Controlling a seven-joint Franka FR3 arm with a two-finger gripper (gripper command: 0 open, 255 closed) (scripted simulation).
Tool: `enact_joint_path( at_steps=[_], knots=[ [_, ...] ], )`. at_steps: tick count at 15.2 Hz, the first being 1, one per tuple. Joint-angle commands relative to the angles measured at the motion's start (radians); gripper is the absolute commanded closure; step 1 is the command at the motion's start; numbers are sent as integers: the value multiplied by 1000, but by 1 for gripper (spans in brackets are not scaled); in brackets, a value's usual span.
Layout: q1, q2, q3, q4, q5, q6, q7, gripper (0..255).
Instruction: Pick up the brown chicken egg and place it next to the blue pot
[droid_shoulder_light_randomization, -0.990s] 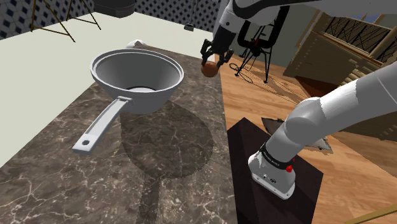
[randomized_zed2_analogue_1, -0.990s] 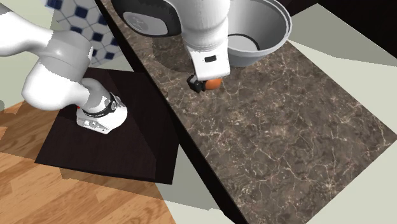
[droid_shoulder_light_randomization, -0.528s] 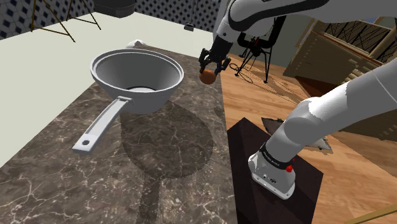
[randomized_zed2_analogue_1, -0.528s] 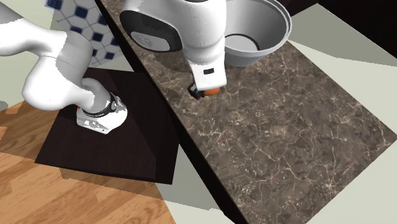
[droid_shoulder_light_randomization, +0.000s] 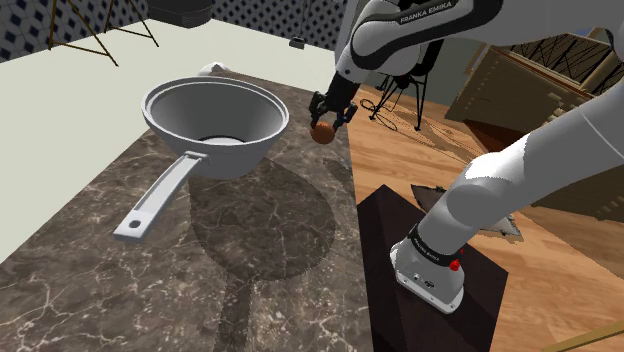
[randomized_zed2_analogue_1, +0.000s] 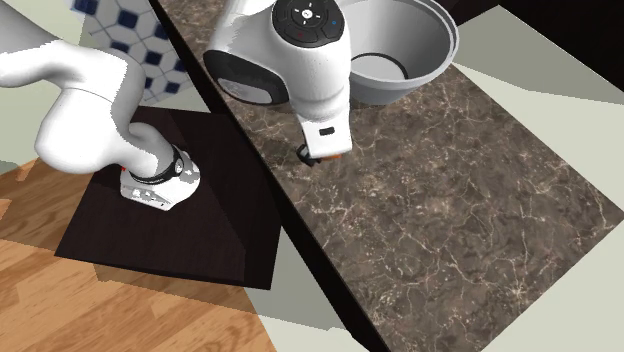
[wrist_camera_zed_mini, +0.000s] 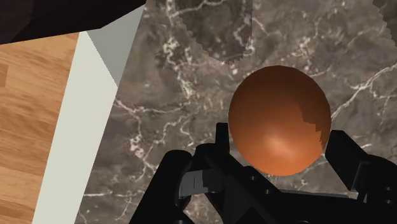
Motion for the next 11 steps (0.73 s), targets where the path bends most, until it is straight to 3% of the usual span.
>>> enact_joint_path(
  at_steps=[1, 6, 11],
  knots=[
    [3, 15, 1, -17, 6, 32, -6, 255],
    [10, 64, 0, -53, 25, 116, -28, 255],
    [10, 64, 0, -53, 25, 116, -28, 255]
  ],
)
